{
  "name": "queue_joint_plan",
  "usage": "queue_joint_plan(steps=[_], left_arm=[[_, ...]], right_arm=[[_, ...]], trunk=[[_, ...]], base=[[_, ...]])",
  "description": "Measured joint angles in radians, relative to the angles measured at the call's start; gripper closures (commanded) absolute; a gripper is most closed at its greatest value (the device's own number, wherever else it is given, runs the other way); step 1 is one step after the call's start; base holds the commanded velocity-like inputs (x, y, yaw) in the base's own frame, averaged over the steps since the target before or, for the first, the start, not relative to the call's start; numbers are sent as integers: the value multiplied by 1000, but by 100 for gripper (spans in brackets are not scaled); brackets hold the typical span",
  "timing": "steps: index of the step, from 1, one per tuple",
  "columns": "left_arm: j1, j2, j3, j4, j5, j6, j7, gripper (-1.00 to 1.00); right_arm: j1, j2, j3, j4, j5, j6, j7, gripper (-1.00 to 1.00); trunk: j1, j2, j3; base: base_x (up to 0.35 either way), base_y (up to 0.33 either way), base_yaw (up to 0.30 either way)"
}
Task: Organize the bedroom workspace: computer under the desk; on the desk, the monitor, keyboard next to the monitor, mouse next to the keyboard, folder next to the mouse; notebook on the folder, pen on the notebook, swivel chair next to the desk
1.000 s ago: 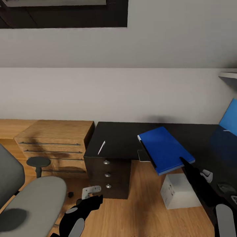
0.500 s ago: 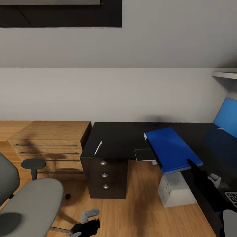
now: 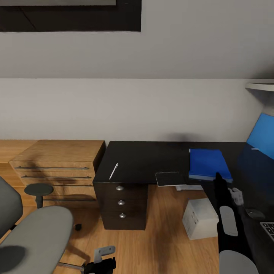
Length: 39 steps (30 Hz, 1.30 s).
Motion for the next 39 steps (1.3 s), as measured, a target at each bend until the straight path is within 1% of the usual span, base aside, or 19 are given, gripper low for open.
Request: queue_joint_plan(steps=[1,4,5,6,8,9,11,12,13,14,15,16,17,18,23,24,27,31,39], left_arm=[[0,0,-2,0,0,0,0,-100],[0,0,-7,0,-1,0,2,-100],[0,0,-8,0,-1,0,2,-100],[0,-1,-9,0,-1,0,2,-100],[0,-1,-10,0,-1,0,2,-100],[0,-2,-10,1,-1,0,2,-100],[0,-2,-11,1,0,0,2,-100],[0,-3,-11,1,0,0,2,-100],[1,-3,-12,2,0,0,2,-100],[1,-3,-12,2,0,0,2,-100],[1,-3,-13,4,0,0,2,-100],[1,-3,-34,7,0,0,2,-100],[1,-3,-47,7,0,0,2,-100],[1,-2,-77,8,1,0,3,-100],[1,1,-85,13,5,-1,4,-100],[1,1,-85,41,5,-2,5,-100],[1,-2,-88,61,3,-2,5,-100],[1,-3,-88,64,2,-1,5,-100],[1,-3,-91,65,1,-1,6,-100]], right_arm=[[-17,0,1,31,0,-35,-2,100],[-99,-1,5,199,-1,-219,-8,100],[-109,-2,5,226,-1,-247,-9,100],[-126,-6,5,269,-2,-299,-10,100],[-142,-12,5,320,-5,-373,-11,100],[-146,-14,4,333,-6,-396,-11,100],[-154,-16,2,362,-24,-462,-10,100],[-156,-17,1,371,-57,-487,-7,100],[-157,-17,1,374,-86,-498,-5,100],[-157,-17,2,376,-102,-502,-4,100],[-158,-16,2,381,-144,-509,2,100],[-158,-17,2,387,-181,-515,18,100],[-158,-18,2,387,-187,-516,30,100],[-158,-18,2,386,-192,-518,56,100],[-156,-16,2,386,-195,-519,88,100],[-155,-16,2,387,-195,-519,94,100],[-154,-19,2,389,-194,-519,98,100],[-154,-20,2,389,-193,-520,98,100],[-154,-21,2,389,-193,-520,97,100]], trunk=[[0,0,0],[0,0,0],[0,0,0],[0,0,0],[0,0,0],[0,0,0],[0,0,0],[0,0,0],[0,0,0],[0,0,0],[0,0,0],[0,0,0],[0,0,0],[0,0,0],[0,0,0],[0,0,0],[0,0,0],[0,0,0],[0,0,-7]], base=[[0,0,0],[0,0,0],[0,0,0],[0,0,0],[0,0,0],[0,0,0],[0,0,0],[0,0,0],[0,0,0],[0,0,0],[0,0,0],[0,0,0],[0,0,0],[0,0,0],[143,-73,0],[162,-117,0],[42,-31,0],[8,-6,-39],[1,-1,-163]])
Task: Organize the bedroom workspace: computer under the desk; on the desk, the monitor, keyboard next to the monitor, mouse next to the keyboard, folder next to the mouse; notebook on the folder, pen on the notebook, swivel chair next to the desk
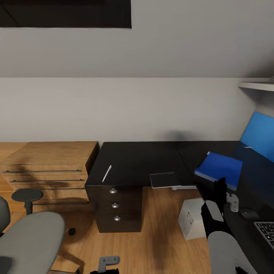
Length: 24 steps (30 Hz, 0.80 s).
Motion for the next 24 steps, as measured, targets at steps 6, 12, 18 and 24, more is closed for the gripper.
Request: queue_joint_plan(steps=[6,12,18,24], left_arm=[[0,0,-3,0,1,0,0,-100],[0,0,-3,0,1,0,-1,-100],[0,0,-3,1,1,-1,-1,-100],[0,-1,-11,8,0,-2,-2,-100]], right_arm=[[1,1,0,0,0,1,0,100],[2,1,0,0,0,1,0,100],[3,1,0,0,2,7,0,100],[3,-3,2,5,3,11,-6,100]], trunk=[[0,0,-5],[0,0,-11],[0,0,-13],[0,0,-13]], base=[[0,0,-128],[0,0,-160],[137,-16,-39],[214,-86,-3]])
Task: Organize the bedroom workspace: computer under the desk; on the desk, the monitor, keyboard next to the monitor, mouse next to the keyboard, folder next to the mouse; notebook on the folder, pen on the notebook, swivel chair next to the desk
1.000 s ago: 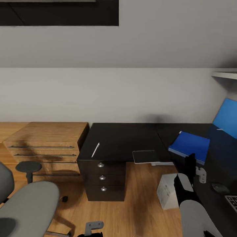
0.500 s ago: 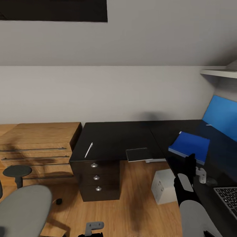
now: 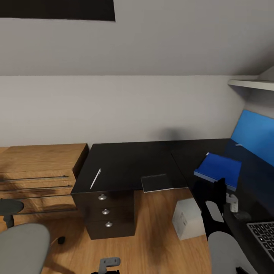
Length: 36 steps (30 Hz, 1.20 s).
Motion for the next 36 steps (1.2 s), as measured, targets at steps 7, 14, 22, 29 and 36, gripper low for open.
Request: queue_joint_plan(steps=[7,14,22,29,36], left_arm=[[0,1,-73,4,3,-58,4,-100],[0,1,-85,17,5,-95,1,-100],[0,0,-83,15,6,-96,3,-100],[-1,0,-86,14,6,-96,5,-100],[0,-3,-88,14,6,-94,5,-100]], right_arm=[[0,-24,4,57,-2,0,-15,100],[-1,-29,4,72,-2,-1,-22,100],[-2,-53,5,111,-1,-7,-39,100],[-3,-63,5,113,-1,-8,-55,100],[-3,-63,5,113,-1,-8,-56,100]], trunk=[[0,0,0],[0,0,0],[27,-49,-22],[54,-98,-44],[81,-147,-66]], base=[[218,-45,0],[60,-2,0],[2,0,0],[0,0,0],[0,0,0]])
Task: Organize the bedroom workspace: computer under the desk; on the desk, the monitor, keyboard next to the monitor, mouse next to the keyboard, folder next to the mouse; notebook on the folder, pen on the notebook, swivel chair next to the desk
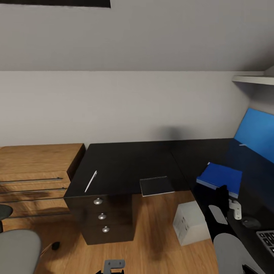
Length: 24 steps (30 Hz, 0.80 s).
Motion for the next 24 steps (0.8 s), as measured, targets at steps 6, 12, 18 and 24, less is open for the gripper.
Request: queue_joint_plan(steps=[6,12,18,24], left_arm=[[0,0,0,0,0,0,0,-100],[0,0,0,0,0,0,-1,-100],[0,1,0,0,0,0,-1,-100],[0,1,1,1,1,0,-1,-100]], right_arm=[[0,0,0,-4,3,4,0,100],[0,1,0,-11,20,5,1,100],[0,4,-1,-13,19,4,0,100],[0,6,-1,-16,19,3,-3,100]], trunk=[[23,-42,-19],[38,-70,-31],[38,-70,-31],[38,-70,-31]], base=[[0,0,0],[0,0,0],[0,0,0],[0,0,0]])
